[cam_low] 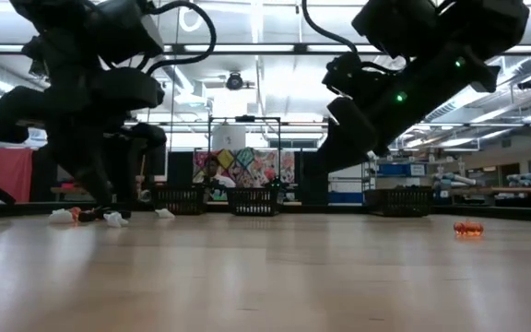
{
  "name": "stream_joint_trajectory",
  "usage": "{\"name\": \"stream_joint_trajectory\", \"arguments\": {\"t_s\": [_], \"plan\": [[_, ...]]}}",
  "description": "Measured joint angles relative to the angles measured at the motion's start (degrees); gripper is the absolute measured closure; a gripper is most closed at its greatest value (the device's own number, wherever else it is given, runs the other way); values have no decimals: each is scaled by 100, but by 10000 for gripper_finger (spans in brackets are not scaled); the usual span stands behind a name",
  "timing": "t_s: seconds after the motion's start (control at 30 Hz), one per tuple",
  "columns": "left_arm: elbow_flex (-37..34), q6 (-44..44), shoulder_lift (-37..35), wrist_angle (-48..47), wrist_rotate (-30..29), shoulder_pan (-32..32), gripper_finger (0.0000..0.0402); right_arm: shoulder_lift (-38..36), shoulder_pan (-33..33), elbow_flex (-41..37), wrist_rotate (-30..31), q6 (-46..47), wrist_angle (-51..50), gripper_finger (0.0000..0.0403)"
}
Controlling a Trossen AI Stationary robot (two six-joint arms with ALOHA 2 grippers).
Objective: Sort Halloween decoration
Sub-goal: Put the white ghost toy into the middle black bin
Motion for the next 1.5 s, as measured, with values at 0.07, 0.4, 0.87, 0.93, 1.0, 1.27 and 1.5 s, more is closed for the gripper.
{"name": "stream_joint_trajectory", "arguments": {"t_s": [0.07,0.4,0.87,0.93,1.0,1.27,1.5], "plan": [[0,101,0,-7,-204,0,258,0,-47,0,-12,-112,47,260],[0,212,114,-77,-242,48,258,0,-237,0,-32,-622,445,260],[-37,330,774,140,-137,40,258,2,-372,0,-482,-654,539,260],[-39,328,778,150,-138,40,260,2,-372,0,-482,-652,537,260],[-40,327,780,156,-140,40,263,2,-374,0,-482,-653,536,260],[-46,306,796,195,-191,40,309,2,-372,0,-484,-652,535,260],[-50,275,802,204,-224,44,345,4,-372,0,-484,-653,533,260]]}}
